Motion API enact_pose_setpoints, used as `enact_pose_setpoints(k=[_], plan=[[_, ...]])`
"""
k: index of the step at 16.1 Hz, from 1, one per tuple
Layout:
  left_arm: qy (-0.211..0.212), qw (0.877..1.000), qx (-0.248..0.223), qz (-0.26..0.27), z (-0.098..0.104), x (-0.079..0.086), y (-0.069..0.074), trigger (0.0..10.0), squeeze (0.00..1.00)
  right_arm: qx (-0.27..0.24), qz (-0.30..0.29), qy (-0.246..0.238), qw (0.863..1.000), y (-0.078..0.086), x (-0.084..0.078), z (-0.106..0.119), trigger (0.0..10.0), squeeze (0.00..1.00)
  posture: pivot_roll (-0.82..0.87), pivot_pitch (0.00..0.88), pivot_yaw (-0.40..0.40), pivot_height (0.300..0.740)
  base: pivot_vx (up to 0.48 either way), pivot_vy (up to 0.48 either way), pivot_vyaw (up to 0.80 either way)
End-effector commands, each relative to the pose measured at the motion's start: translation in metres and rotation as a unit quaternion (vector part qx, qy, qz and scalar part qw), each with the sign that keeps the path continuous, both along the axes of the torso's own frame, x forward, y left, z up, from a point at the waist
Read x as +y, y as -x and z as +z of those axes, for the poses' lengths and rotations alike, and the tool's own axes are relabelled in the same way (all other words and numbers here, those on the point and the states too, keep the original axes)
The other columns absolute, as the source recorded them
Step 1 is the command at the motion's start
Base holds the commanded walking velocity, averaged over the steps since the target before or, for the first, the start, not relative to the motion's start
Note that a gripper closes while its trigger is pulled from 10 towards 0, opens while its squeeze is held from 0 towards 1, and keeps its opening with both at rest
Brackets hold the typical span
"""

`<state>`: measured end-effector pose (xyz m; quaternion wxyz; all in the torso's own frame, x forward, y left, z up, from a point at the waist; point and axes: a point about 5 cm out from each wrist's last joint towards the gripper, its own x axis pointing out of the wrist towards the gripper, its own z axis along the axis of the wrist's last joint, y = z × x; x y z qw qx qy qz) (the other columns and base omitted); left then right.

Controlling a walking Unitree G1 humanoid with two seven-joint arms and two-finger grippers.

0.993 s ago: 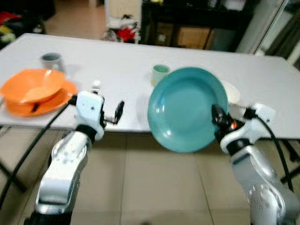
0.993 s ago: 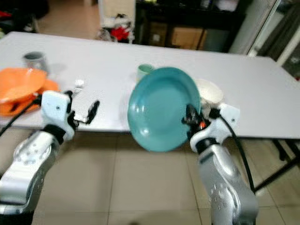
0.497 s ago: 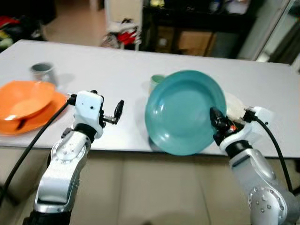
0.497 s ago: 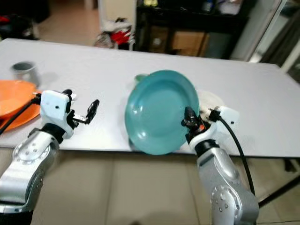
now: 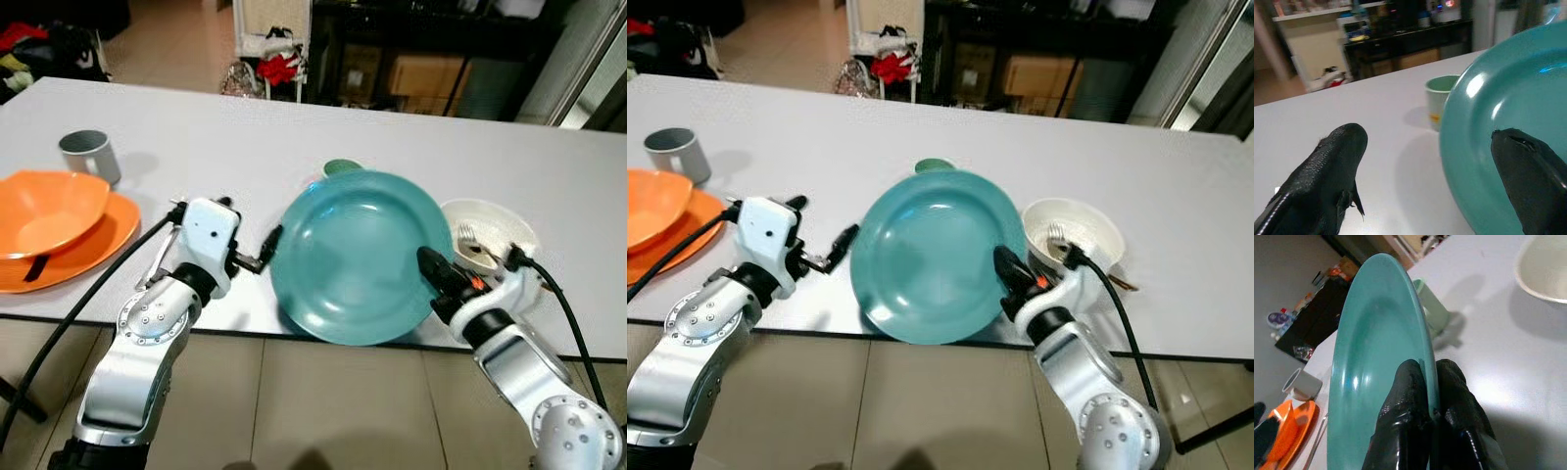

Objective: Setting the table

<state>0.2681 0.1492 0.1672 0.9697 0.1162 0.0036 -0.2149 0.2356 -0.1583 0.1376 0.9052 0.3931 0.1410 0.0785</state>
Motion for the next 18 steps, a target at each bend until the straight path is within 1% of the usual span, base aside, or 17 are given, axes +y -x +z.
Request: enact_pose_setpoints(k=[1, 2, 4, 5, 7, 9, 11, 12, 13, 15, 16, 18], plan=[[-0.003, 1.000, 0.005, -0.023, 0.002, -0.004, -0.001, 10.0, 0.00, -0.003, -0.001, -0.024, 1.000, -0.002, 0.001, 0.004, 10.0, 0.00, 0.06, 0.000, -0.056, 0.740, 0.000, 0.000, 0.00], [-0.013, 0.998, 0.020, -0.055, 0.000, -0.004, 0.002, 10.0, 0.00, 0.019, 0.006, -0.040, 0.999, -0.003, 0.001, 0.000, 10.0, 0.00, 0.06, 0.000, -0.053, 0.740, 0.000, 0.000, 0.00], [-0.027, 0.994, 0.039, -0.097, -0.003, -0.004, 0.007, 10.0, 0.00, 0.060, 0.011, -0.078, 0.995, -0.005, 0.001, -0.009, 10.0, 0.00, 0.06, 0.000, -0.048, 0.740, 0.000, 0.000, 0.00], [-0.032, 0.991, 0.050, -0.117, -0.005, -0.003, 0.010, 10.0, 0.01, 0.095, 0.001, -0.096, 0.991, -0.009, -0.001, -0.019, 10.0, 0.00, 0.06, 0.000, -0.048, 0.740, 0.000, 0.000, 0.00], [-0.035, 0.988, 0.061, -0.134, -0.006, -0.002, 0.013, 10.0, 0.02, 0.125, -0.015, -0.117, 0.985, -0.017, -0.005, -0.027, 10.0, 0.00, 0.06, 0.000, -0.044, 0.740, 0.000, 0.000, 0.00], [-0.040, 0.986, 0.068, -0.145, -0.005, 0.001, 0.017, 10.0, 0.01, 0.146, -0.024, -0.140, 0.979, -0.027, -0.007, -0.031, 10.0, 0.00, 0.07, 0.000, -0.046, 0.740, 0.000, 0.000, 0.00], [-0.041, 0.986, 0.069, -0.146, -0.005, 0.002, 0.018, 10.0, 0.01, 0.163, -0.030, -0.152, 0.974, -0.036, -0.008, -0.035, 10.0, 0.00, 0.08, 0.000, -0.051, 0.740, 0.000, 0.000, 0.00], [-0.043, 0.985, 0.073, -0.152, -0.005, 0.003, 0.019, 10.0, 0.00, 0.182, -0.037, -0.158, 0.970, -0.047, -0.009, -0.040, 10.0, 0.00, 0.07, 0.000, -0.047, 0.740, 0.000, 0.000, 0.00], [-0.044, 0.984, 0.074, -0.155, -0.005, 0.003, 0.019, 10.0, 0.01, 0.190, -0.040, -0.159, 0.968, -0.051, -0.010, -0.042, 10.0, 0.00, 0.07, 0.000, -0.045, 0.740, 0.000, 0.000, 0.00], [-0.045, 0.984, 0.075, -0.158, -0.005, 0.002, 0.020, 10.0, 0.01, 0.200, -0.042, -0.154, 0.967, -0.056, -0.011, -0.045, 10.0, 0.00, 0.07, 0.000, -0.045, 0.740, 0.000, 0.000, 0.00], [-0.046, 0.983, 0.075, -0.160, -0.005, 0.002, 0.020, 10.0, 0.00, 0.203, -0.047, -0.150, 0.966, -0.063, -0.015, -0.047, 10.0, 0.00, 0.08, 0.000, -0.049, 0.740, 0.000, 0.000, 0.00], [-0.046, 0.983, 0.076, -0.160, -0.005, 0.002, 0.021, 10.0, 0.00, 0.204, -0.051, -0.141, 0.968, -0.069, -0.018, -0.047, 10.0, 0.00, 0.08, 0.000, -0.049, 0.740, 0.000, 0.000, 0.00]])
